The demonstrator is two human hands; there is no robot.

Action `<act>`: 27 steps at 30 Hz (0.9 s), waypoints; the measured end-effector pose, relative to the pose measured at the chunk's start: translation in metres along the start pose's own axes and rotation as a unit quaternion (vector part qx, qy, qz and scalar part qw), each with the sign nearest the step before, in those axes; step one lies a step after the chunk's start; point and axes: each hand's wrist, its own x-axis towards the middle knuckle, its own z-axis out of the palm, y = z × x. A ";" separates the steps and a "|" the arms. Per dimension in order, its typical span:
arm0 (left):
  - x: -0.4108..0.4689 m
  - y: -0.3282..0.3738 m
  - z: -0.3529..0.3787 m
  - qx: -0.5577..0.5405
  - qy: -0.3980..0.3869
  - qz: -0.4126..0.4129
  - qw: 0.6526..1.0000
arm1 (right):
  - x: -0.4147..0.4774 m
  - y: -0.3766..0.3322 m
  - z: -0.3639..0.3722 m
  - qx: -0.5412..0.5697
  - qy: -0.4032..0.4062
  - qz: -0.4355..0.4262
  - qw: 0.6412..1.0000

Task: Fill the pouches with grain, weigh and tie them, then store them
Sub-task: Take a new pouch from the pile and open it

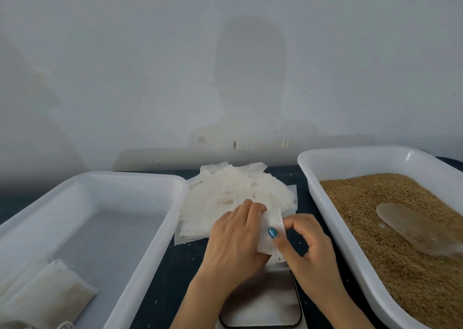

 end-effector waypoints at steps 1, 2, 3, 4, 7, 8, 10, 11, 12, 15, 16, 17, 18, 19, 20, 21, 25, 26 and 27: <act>0.000 0.000 0.000 -0.002 0.003 -0.004 1.000 | -0.001 0.000 -0.001 -0.005 0.007 -0.005 1.000; 0.000 0.000 0.000 -0.006 0.005 -0.008 1.000 | -0.001 0.000 -0.001 -0.016 0.013 -0.016 1.000; 0.000 0.000 0.001 -0.016 0.008 -0.010 1.000 | -0.001 0.000 -0.001 -0.035 0.019 -0.035 0.999; 0.000 0.001 0.001 -0.032 0.015 -0.012 0.999 | -0.001 -0.001 -0.001 -0.059 0.026 -0.057 0.996; 0.000 0.003 0.002 -0.074 0.030 -0.019 0.997 | -0.001 -0.001 -0.001 -0.117 0.051 -0.103 0.986; 0.000 0.003 0.002 -0.081 0.032 -0.019 0.996 | -0.001 -0.001 -0.001 -0.126 0.055 -0.107 0.985; 0.000 0.005 0.002 -0.097 0.029 -0.025 0.995 | -0.001 -0.001 -0.001 -0.142 0.060 -0.121 0.981; 0.000 0.006 0.002 -0.107 0.027 -0.031 0.993 | -0.001 -0.001 -0.001 -0.147 0.061 -0.132 0.978; -0.001 0.006 0.003 -0.119 0.024 -0.038 0.992 | -0.001 -0.001 -0.001 -0.147 0.060 -0.142 0.977; -0.002 0.004 0.005 -0.171 -0.003 -0.072 0.983 | -0.002 -0.001 0.000 -0.135 0.038 -0.167 0.976; -0.002 0.003 0.006 -0.185 -0.008 -0.080 0.979 | -0.002 -0.001 0.001 -0.133 0.031 -0.173 0.975; -0.002 0.002 0.007 -0.196 -0.012 -0.086 0.977 | -0.002 -0.001 0.001 -0.132 0.027 -0.177 0.975; -0.002 0.001 0.007 -0.202 -0.015 -0.089 0.975 | -0.001 -0.001 0.001 -0.130 0.024 -0.177 0.975; -0.002 0.000 0.007 -0.205 -0.016 -0.091 0.974 | -0.001 -0.002 0.001 -0.126 0.021 -0.174 0.976; -0.002 0.000 0.007 -0.208 -0.016 -0.091 0.974 | -0.002 -0.002 0.001 -0.122 0.019 -0.172 0.977; -0.002 0.001 0.008 -0.211 -0.013 -0.090 0.973 | -0.002 -0.003 0.001 -0.118 0.014 -0.172 0.978; -0.002 0.000 0.008 -0.231 -0.011 -0.082 0.969 | -0.003 -0.008 0.000 -0.117 -0.002 -0.181 0.977; -0.002 0.000 0.008 -0.233 -0.013 -0.081 0.969 | -0.002 -0.011 0.001 -0.122 -0.004 -0.182 0.976; -0.002 -0.001 0.008 -0.237 -0.013 -0.080 0.968 | -0.002 -0.013 0.000 -0.125 -0.005 -0.183 0.975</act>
